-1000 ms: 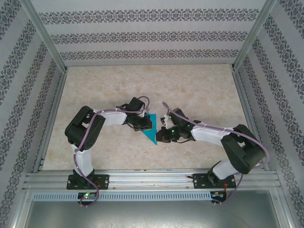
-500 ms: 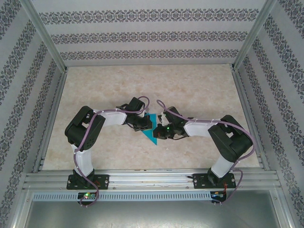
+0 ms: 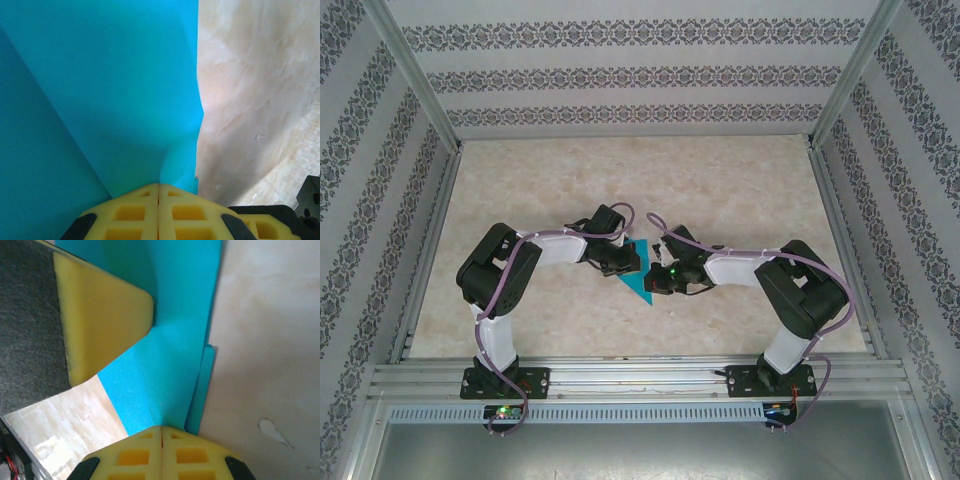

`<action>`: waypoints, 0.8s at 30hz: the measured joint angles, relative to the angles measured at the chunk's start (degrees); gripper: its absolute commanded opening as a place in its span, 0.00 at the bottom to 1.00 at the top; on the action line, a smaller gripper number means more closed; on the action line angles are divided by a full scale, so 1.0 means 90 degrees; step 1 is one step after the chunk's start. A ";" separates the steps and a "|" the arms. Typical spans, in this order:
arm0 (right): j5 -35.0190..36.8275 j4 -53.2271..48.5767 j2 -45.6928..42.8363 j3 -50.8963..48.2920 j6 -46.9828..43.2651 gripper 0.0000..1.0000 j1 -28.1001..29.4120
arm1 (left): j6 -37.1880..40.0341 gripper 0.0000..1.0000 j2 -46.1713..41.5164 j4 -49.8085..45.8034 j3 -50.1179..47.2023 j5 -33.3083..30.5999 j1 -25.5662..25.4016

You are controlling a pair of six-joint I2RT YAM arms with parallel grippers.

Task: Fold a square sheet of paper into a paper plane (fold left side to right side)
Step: Fourth fold the wing at the center of the table.

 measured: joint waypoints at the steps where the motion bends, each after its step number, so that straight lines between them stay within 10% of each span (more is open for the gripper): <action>1: 0.0017 -0.0029 0.0000 0.0012 -0.0017 0.00 0.0015 | -0.0002 0.08 0.0000 0.0000 0.0000 -0.0002 0.0000; 24: -0.0124 -0.0151 0.0121 0.0102 -0.0459 0.00 -0.0053 | -0.0153 0.08 -0.1331 0.0784 -0.0794 -0.0095 -0.0027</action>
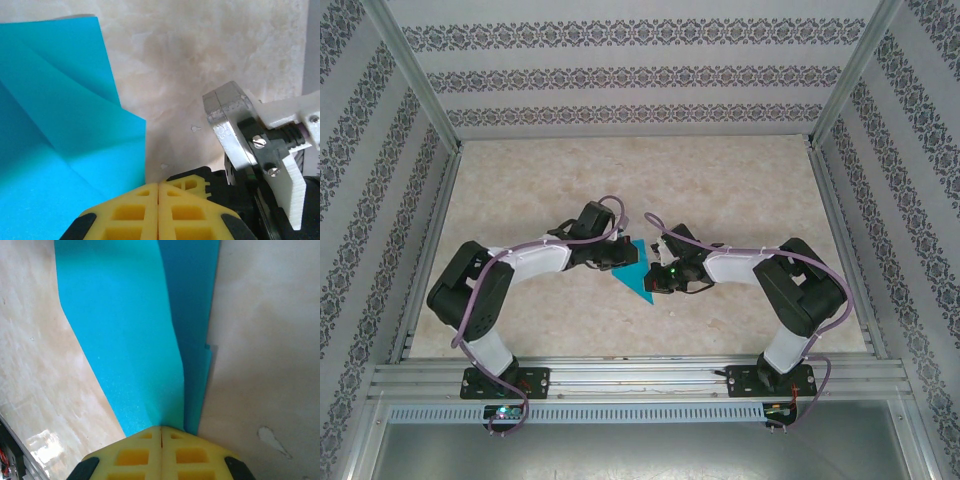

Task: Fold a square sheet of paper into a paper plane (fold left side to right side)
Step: Fourth fold the wing at the center of the table.

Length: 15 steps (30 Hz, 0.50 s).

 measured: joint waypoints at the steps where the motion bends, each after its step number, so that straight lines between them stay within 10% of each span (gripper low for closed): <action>1: 0.0002 -0.0017 0.0007 0.0010 -0.0019 0.00 0.0002 | -0.0061 0.07 0.0015 0.0117 -0.0090 0.0032 -0.0022; 15: 0.0107 -0.0274 0.0032 0.0151 -0.0068 0.00 0.0010 | -0.0398 0.07 0.0843 0.0561 -0.0063 0.0114 -0.0301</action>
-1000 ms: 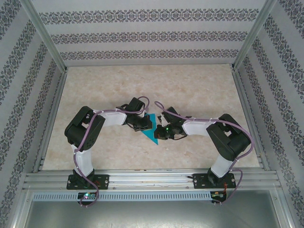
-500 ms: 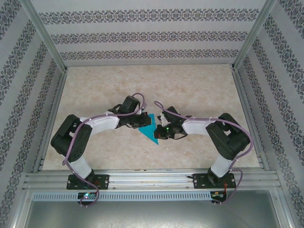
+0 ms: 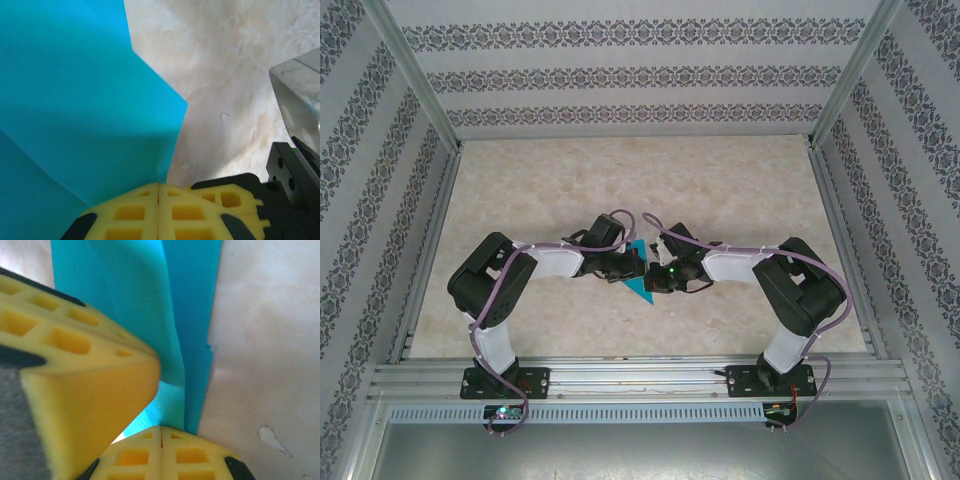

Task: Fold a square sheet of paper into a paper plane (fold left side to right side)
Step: Fourth fold the wing at the center of the table.

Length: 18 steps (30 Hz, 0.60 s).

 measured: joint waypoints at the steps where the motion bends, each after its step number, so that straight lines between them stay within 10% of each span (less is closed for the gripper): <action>1: 0.0002 -0.0022 0.0012 0.0017 0.0000 0.00 0.0000 | 0.0000 0.08 0.0039 0.0002 0.0019 -0.0015 0.0000; 18: 0.0165 -0.0381 0.0070 0.0233 -0.0168 0.00 0.0083 | -0.0032 0.07 0.0260 0.0126 0.0029 0.0012 0.0109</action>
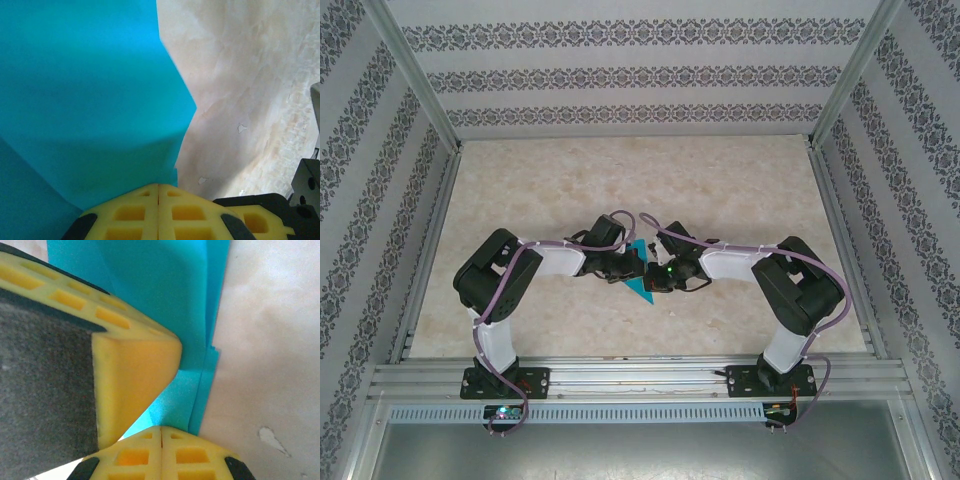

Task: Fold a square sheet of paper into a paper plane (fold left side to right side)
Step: Fourth fold the wing at the center of the table.

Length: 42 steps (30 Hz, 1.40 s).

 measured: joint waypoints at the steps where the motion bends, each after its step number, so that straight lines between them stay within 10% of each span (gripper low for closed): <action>1: 0.0002 -0.0015 0.0005 0.0010 0.0000 0.00 0.0000 | 0.0002 0.08 0.0012 0.0015 0.0000 0.0044 0.0027; 42: 0.0017 0.0308 0.0022 -0.0058 0.0053 0.00 0.0039 | 0.1362 0.08 0.0964 -0.0610 0.1780 -0.0175 0.1972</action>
